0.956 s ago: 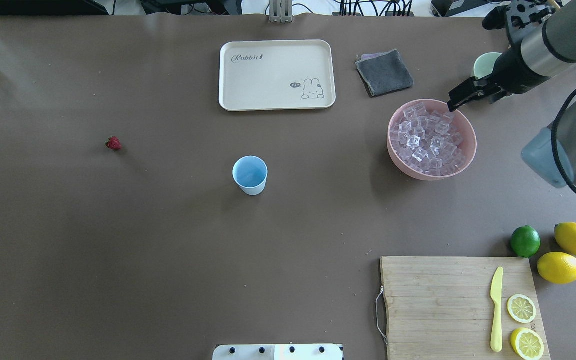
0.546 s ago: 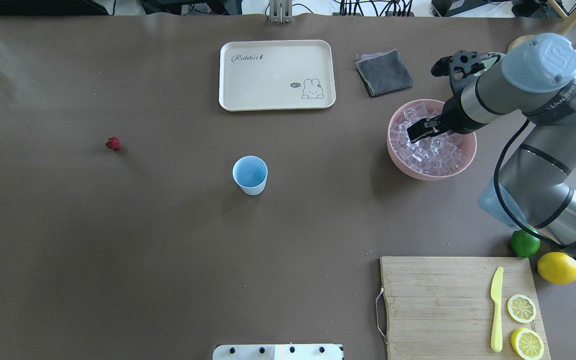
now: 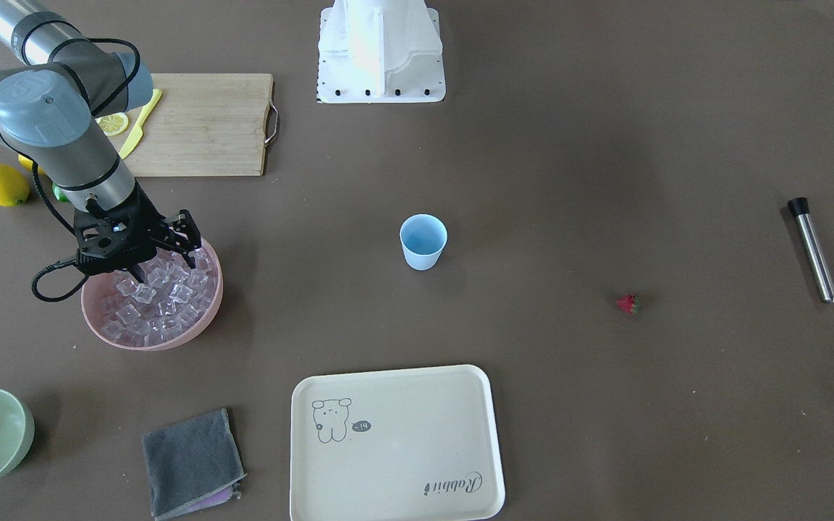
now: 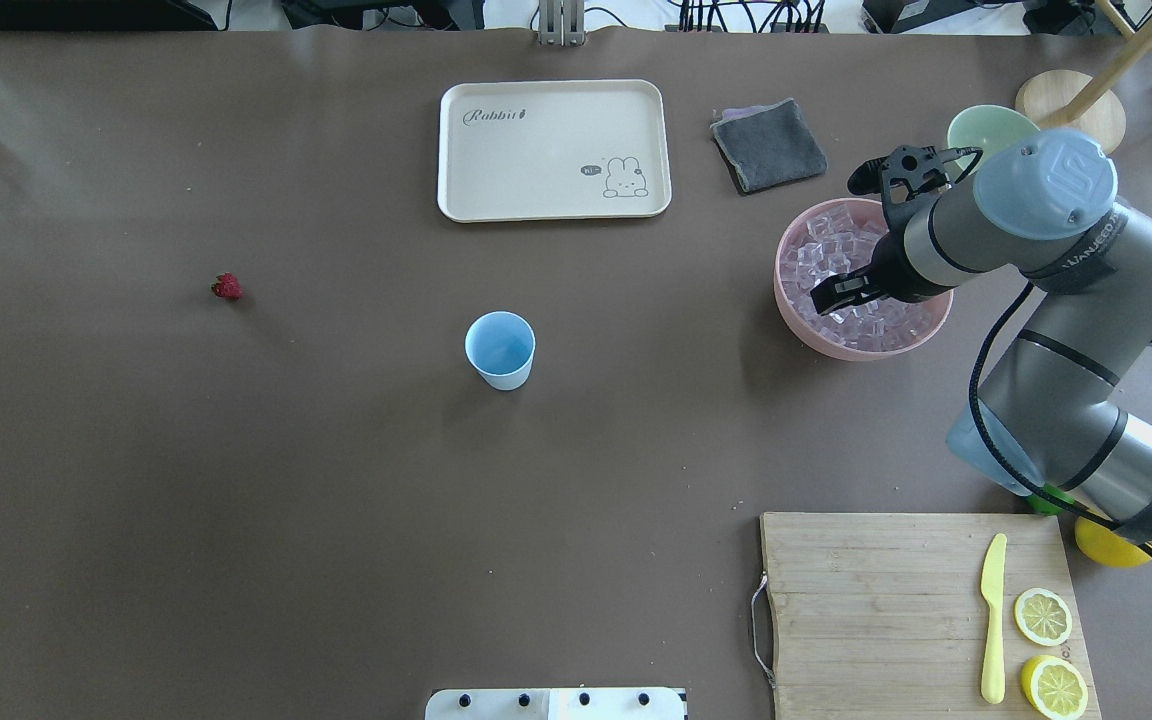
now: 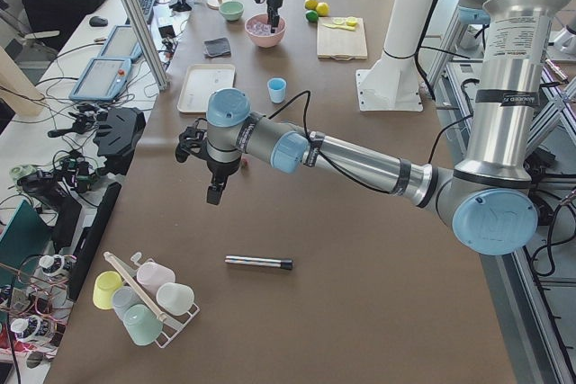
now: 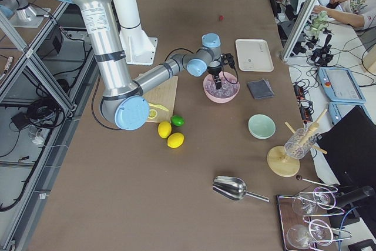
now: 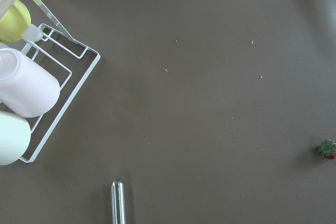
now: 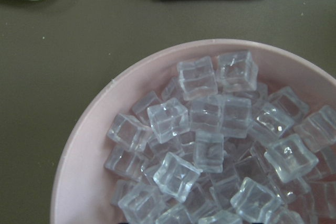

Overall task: Mash ice and strawberries in cup
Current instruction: 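Reach the right gripper into the pink bowl and grasp ice cubes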

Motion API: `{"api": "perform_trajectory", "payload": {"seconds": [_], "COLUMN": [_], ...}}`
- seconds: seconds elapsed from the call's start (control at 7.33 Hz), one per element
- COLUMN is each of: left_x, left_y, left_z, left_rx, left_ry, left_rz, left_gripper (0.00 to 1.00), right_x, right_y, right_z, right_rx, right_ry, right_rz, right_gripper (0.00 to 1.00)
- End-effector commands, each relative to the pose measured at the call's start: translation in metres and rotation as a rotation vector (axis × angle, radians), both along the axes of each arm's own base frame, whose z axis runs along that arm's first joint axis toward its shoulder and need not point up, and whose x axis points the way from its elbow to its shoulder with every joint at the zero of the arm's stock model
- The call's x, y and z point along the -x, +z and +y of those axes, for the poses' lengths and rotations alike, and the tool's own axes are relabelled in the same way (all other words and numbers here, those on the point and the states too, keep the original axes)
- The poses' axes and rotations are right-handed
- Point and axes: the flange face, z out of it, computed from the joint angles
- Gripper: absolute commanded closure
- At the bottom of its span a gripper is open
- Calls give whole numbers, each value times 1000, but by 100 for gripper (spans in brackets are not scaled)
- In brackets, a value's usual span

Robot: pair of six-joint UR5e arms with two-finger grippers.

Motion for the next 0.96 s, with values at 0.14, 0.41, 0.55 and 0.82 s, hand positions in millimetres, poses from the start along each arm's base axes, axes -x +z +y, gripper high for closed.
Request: {"api": "perform_trajectory", "payload": {"seconds": [0.14, 0.41, 0.55, 0.82], "left_x": [0, -1, -1, -2], "left_y": [2, 2, 3, 6], "left_z": [0, -1, 0, -1], "left_rx": [4, 5, 6, 10], "left_ry": [1, 1, 1, 4], "left_rz": [1, 1, 1, 1], "left_gripper": [2, 2, 2, 2], "right_x": [4, 8, 10, 11], "right_y": [8, 11, 14, 13], "right_z": [-2, -4, -5, -7], "right_rx": [-9, -16, -11, -11], "right_ry": [7, 16, 14, 16], "right_rz": [6, 21, 25, 25], "right_gripper": [34, 43, 45, 50]}}
